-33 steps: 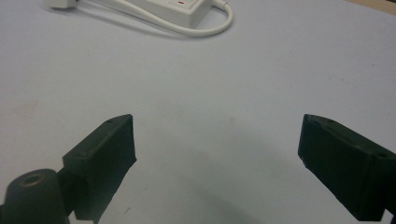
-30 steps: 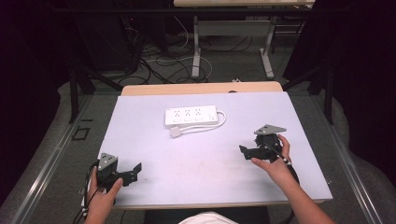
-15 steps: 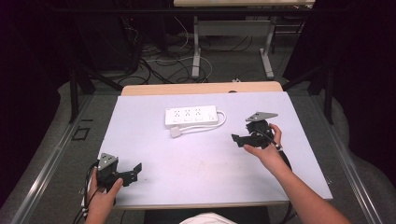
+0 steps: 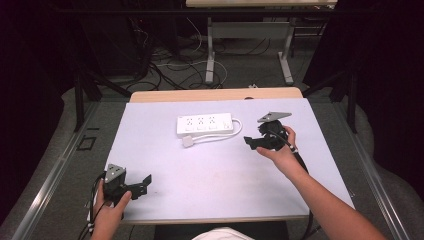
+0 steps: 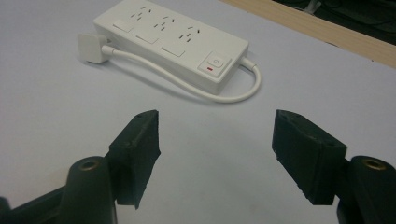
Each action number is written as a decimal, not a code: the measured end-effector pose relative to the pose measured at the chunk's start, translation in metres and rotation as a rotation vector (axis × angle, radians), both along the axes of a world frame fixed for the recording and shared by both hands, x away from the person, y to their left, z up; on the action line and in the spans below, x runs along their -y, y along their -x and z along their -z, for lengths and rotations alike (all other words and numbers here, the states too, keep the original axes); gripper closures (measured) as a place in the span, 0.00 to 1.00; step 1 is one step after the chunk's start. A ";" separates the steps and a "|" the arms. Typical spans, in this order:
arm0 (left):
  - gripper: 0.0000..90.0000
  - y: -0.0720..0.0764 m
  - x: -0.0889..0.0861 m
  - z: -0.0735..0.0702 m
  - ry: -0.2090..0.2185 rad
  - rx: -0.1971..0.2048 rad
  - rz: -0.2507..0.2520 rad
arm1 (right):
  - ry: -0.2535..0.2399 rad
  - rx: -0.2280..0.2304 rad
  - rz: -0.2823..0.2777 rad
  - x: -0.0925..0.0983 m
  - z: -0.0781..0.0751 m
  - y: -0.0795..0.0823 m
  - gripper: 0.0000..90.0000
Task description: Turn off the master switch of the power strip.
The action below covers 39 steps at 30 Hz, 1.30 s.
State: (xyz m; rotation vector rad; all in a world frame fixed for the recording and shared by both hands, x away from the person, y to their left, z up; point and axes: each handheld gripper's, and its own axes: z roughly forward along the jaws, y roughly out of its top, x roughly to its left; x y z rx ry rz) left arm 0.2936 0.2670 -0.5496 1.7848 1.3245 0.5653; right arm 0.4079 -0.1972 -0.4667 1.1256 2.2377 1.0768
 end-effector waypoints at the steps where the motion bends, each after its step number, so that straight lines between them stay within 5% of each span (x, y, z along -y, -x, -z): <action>1: 0.01 0.000 0.000 0.000 0.000 0.000 0.000 | -0.002 -0.010 0.006 -0.001 -0.001 -0.001 0.37; 24: 0.01 0.000 -0.001 0.001 0.006 -0.004 0.001 | 0.083 -0.048 -0.044 -0.037 -0.020 -0.030 0.52; 30: 0.01 -0.001 -0.001 0.001 0.006 -0.001 0.003 | 0.073 -0.058 -0.057 -0.044 -0.022 -0.040 0.54; 39: 0.01 -0.001 -0.001 0.001 0.007 -0.001 0.005 | 0.074 -0.083 -0.014 -0.052 -0.024 -0.057 0.55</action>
